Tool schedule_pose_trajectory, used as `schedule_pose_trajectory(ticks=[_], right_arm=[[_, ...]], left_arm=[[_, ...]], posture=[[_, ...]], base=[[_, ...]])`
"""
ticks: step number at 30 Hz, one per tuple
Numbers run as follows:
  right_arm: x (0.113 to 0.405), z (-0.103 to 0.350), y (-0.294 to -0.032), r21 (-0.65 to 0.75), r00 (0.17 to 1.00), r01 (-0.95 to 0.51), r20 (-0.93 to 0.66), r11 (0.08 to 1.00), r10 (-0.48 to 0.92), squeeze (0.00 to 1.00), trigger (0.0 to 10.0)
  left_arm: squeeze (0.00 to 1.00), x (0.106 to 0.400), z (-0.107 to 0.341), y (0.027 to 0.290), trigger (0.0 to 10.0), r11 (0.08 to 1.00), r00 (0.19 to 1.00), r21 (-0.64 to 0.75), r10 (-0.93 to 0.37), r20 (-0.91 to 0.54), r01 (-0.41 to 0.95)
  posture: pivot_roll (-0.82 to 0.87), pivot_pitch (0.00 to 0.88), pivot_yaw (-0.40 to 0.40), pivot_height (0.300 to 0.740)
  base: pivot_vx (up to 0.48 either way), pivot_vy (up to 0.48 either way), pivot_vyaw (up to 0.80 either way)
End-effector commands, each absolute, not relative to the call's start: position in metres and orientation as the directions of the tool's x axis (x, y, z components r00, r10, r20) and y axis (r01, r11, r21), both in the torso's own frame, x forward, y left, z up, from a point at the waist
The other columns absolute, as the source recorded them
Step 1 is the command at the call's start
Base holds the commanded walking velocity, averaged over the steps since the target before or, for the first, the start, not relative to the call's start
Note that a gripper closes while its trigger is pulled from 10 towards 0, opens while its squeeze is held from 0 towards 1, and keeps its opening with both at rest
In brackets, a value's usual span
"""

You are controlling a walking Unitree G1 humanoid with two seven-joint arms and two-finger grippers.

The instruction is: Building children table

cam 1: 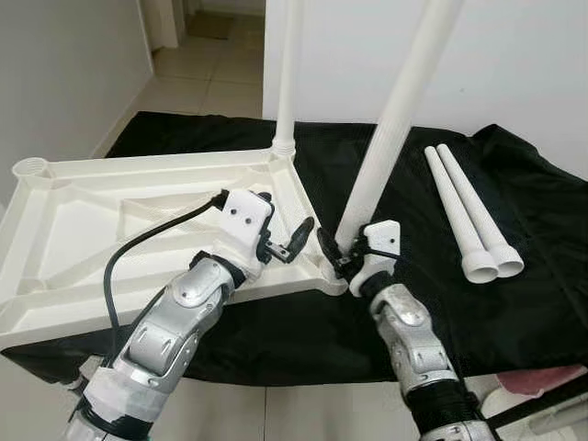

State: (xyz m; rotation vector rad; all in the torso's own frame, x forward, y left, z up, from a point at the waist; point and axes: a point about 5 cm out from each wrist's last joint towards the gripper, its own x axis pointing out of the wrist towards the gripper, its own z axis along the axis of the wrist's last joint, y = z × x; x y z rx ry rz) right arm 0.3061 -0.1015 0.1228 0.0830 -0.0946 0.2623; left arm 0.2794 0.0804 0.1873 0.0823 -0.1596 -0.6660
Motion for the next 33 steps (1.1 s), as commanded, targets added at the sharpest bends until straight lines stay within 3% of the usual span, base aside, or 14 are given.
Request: schedule_pose_trajectory(ticks=[1, 5, 8, 18, 19, 20, 29, 30, 33], right_arm=[[0.304, 0.104, -0.109, 0.081, 0.99, -0.139, -0.002, 0.987, 0.139, 0.0, 10.0], [0.302, 0.106, -0.096, 0.138, 0.999, -0.028, -0.026, 0.99, 0.032, 0.0, 10.0], [0.299, 0.111, -0.084, 0.13, 0.996, -0.091, 0.0, 0.987, 0.092, 0.0, 10.0], [0.299, 0.113, -0.098, 0.124, 0.997, -0.07, 0.037, 0.99, 0.066, 0.0, 10.0], [0.299, 0.114, -0.098, 0.121, 0.996, -0.077, 0.051, 0.99, 0.071, 0.95, 10.0], [0.298, 0.116, -0.099, 0.132, 0.995, -0.087, 0.063, 0.987, 0.079, 1.0, 10.0], [0.299, 0.124, -0.106, 0.131, 0.985, -0.132, 0.128, 0.983, 0.115, 1.0, 10.0], [0.3, 0.126, -0.108, 0.136, 0.98, -0.16, 0.144, 0.978, 0.14, 0.09, 10.0], [0.302, 0.131, -0.113, 0.121, 0.964, -0.228, 0.169, 0.966, 0.207, 0.0, 10.0]], left_arm=[[0.0, 0.273, 0.187, 0.072, 10.0, 0.678, 0.671, 0.147, -0.734, 0.1, 0.72], [0.0, 0.272, 0.187, 0.07, 10.0, 0.674, 0.667, 0.147, -0.738, 0.1, 0.724], [0.0, 0.271, 0.187, 0.069, 10.0, 0.669, 0.662, 0.146, -0.743, 0.097, 0.729], [0.0, 0.269, 0.184, 0.068, 10.0, 0.649, 0.647, 0.156, -0.759, 0.075, 0.744], [0.0, 0.27, 0.184, 0.068, 10.0, 0.648, 0.646, 0.159, -0.76, 0.074, 0.745], [0.0, 0.27, 0.184, 0.068, 10.0, 0.648, 0.646, 0.16, -0.76, 0.074, 0.745], [0.0, 0.273, 0.185, 0.068, 10.0, 0.644, 0.642, 0.167, -0.763, 0.073, 0.746], [0.0, 0.273, 0.185, 0.068, 10.0, 0.643, 0.641, 0.169, -0.764, 0.072, 0.747], [0.0, 0.273, 0.184, 0.068, 10.0, 0.636, 0.636, 0.175, -0.769, 0.067, 0.751]], posture=[[0.04, 0.003, -0.054, 0.74], [0.04, 0.006, -0.062, 0.74], [0.04, 0.016, -0.064, 0.74], [0.04, 0.013, -0.068, 0.74], [0.04, 0.009, -0.069, 0.74], [0.04, 0.006, -0.067, 0.74], [0.04, 0.0, -0.065, 0.74], [0.04, 0.0, -0.066, 0.74], [0.04, 0.0, -0.064, 0.74]], base=[[0.0, 0.0, 0.0], [0.0, 0.0, 0.0], [0.0, 0.0, 0.0], [0.0, 0.0, 0.0], [0.0, 0.0, 0.0], [0.0, 0.0, 0.0], [0.0, 0.0, 0.0], [0.0, 0.0, 0.0], [0.0, 0.0, 0.0]])
